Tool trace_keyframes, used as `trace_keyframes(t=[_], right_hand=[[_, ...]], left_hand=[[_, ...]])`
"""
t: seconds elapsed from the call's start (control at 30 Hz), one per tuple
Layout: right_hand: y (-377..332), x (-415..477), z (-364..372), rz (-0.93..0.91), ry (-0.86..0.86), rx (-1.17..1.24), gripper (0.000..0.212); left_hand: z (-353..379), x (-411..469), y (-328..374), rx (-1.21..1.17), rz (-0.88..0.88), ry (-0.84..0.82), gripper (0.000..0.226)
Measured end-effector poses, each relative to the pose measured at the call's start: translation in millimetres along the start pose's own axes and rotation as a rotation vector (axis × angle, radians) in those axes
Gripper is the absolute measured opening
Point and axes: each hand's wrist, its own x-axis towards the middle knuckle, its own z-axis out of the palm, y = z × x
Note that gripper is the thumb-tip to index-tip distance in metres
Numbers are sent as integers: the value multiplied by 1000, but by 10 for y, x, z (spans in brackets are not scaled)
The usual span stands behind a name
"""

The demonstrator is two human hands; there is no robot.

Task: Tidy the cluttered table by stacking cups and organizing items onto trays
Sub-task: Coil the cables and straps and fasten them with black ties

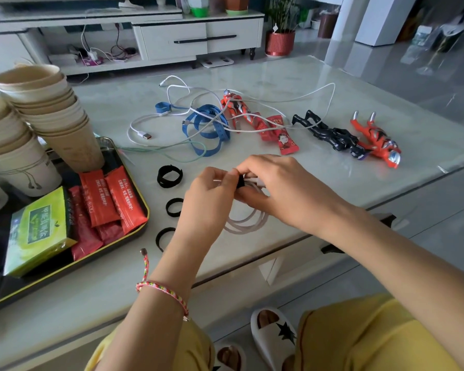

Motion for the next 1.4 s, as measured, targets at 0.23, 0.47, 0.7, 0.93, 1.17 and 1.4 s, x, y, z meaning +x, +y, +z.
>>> trace_keyframes(t=[0.23, 0.47, 0.7, 0.93, 1.17, 1.4], right_hand=[[64, 51, 86, 62, 107, 96, 15], [27, 255, 215, 196, 49, 344, 36], [-282, 581, 593, 108, 79, 518, 11], [-802, 1005, 1043, 6, 127, 575, 17], [-981, 1273, 1539, 51, 139, 40, 27], [-829, 1378, 1415, 91, 25, -4, 35]], left_hand=[[12, -20, -26, -158, 63, 79, 5], [-134, 35, -22, -158, 88, 194, 3], [-566, 83, -11, -228, 32, 488, 12], [-1028, 73, -33, -417, 111, 1131, 24], [-1350, 45, -150, -470, 231, 1335, 23], [-1299, 73, -238, -325, 254, 1208, 24]])
